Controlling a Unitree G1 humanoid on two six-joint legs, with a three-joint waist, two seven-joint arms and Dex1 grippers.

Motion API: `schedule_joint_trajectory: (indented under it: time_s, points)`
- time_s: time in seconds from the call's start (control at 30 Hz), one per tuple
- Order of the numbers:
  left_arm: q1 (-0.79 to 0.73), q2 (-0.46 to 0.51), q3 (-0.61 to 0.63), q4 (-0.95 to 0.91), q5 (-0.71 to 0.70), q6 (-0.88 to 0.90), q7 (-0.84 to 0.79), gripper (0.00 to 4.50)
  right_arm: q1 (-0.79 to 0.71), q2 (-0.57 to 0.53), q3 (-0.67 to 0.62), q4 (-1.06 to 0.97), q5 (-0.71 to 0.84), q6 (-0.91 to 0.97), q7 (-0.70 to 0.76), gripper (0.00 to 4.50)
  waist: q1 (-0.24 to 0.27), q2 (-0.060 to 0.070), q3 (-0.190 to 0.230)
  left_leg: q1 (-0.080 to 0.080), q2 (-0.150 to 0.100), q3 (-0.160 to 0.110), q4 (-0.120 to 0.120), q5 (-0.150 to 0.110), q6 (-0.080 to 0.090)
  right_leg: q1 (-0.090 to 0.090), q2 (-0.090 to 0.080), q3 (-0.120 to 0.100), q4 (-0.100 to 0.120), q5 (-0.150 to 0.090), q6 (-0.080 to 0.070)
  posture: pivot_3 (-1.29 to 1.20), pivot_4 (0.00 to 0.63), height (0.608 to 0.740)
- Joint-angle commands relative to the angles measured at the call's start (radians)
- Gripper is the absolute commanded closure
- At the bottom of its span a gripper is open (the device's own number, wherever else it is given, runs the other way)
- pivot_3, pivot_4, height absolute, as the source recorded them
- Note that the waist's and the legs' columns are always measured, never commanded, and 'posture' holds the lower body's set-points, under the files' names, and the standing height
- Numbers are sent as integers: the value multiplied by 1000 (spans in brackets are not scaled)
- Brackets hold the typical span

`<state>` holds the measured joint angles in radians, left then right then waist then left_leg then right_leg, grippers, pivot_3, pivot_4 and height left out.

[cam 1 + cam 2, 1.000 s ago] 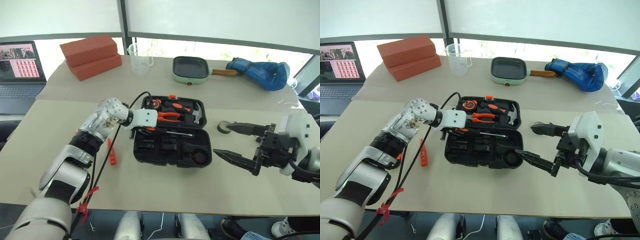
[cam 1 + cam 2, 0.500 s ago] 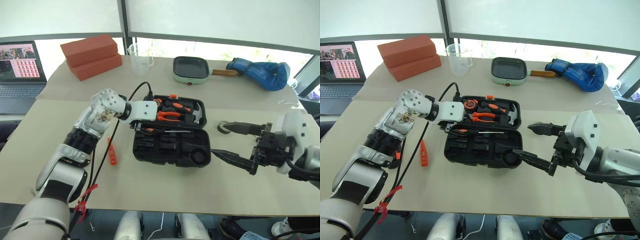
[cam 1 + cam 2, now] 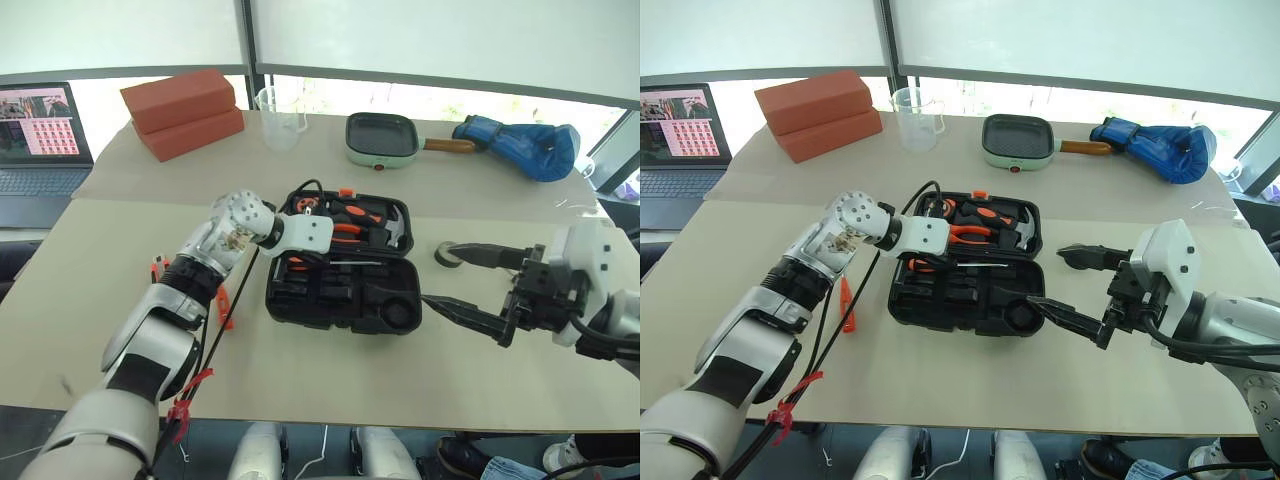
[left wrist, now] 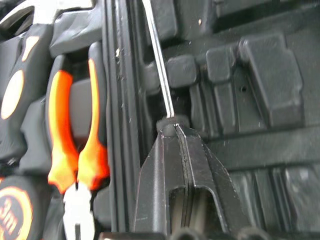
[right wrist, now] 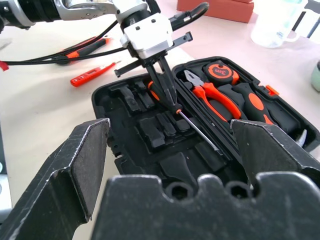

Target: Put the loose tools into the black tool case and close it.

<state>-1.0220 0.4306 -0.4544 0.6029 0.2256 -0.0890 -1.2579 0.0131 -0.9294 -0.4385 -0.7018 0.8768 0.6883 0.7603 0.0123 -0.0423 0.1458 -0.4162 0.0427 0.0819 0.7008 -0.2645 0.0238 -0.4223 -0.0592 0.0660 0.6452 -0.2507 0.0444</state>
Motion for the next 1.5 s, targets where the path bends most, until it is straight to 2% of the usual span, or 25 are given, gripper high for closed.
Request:
schedule_joint_trajectory:
  time_s: [0.03, 0.2, 0.5, 0.63, 0.77, 0.9, 1.03, 1.2, 1.33, 1.5]
  points:
    - [-25, -3, -19, 7, 35, -24, 7, 4489, 9, 5, -25, -21, 2, -10, -11, 0, 0, 0, 0, 0, 0, 0, 0, 0, 0, 0, 0, 0, 0, 0, 0, 0, 150, 740]
    - [-29, -11, -47, 71, 96, -112, 68, 4489, 29, 13, -31, -33, 3, -12, -19, 0, 4, 0, 0, 0, 0, 0, 1, 0, 0, 1, 0, 0, 0, 0, 0, 0, 150, 740]
    - [-37, -49, -47, 142, 101, -162, 88, 4489, 62, 22, -18, -14, -39, -29, -8, 0, 7, 0, 0, 1, -1, 0, 2, 0, 0, 3, 0, 0, 1, 1, 1, 0, 150, 740]
    - [-41, -50, 30, 128, 25, -128, 87, 4489, 91, 32, -27, 2, -83, -34, -20, 0, 9, 0, 0, 1, -1, 0, 3, 0, 1, 3, 0, 0, 1, 1, 1, 0, 150, 740]
    - [-2, 19, 224, -39, -201, 103, 5, 4489, 209, 82, -138, 99, -158, -45, -38, 0, 1, 0, 0, -1, 0, -1, 3, 0, 1, 0, 0, 0, 1, 1, 1, 0, 150, 740]
    - [91, 175, 284, -328, -381, 437, -188, 3470, 366, 91, -304, 198, -215, -80, 43, 0, -7, 2, -1, -2, 1, -3, 2, 0, 1, -2, 0, 1, 1, 1, 1, 0, 150, 740]
    - [160, 273, 360, -574, -572, 687, -242, 1888, 479, 44, -441, 387, -290, -142, 169, 0, -2, 4, -2, 0, 0, -2, 2, -1, 1, 2, 0, 1, 1, 0, 2, 0, 150, 740]
    - [221, 330, 453, -754, -768, 847, -239, 67, 476, -60, -462, 610, -361, -217, 281, 0, -5, 4, -2, 4, 1, -1, 3, -1, 2, 4, 0, 2, 1, 0, 2, 0, 150, 740]
    - [246, 357, 470, -839, -847, 913, -210, 67, 329, -156, -348, 767, -393, -243, 322, 0, -23, 5, -2, 13, 0, 0, 1, -1, 2, 12, 1, 3, 0, 0, 2, 0, 150, 740]
    - [262, 377, 455, -899, -882, 922, -180, 67, 47, -212, -97, 936, -473, -283, 327, 0, -35, 7, -1, 21, 0, 0, -4, -1, 1, 18, 1, 5, -2, -1, 1, 0, 150, 740]
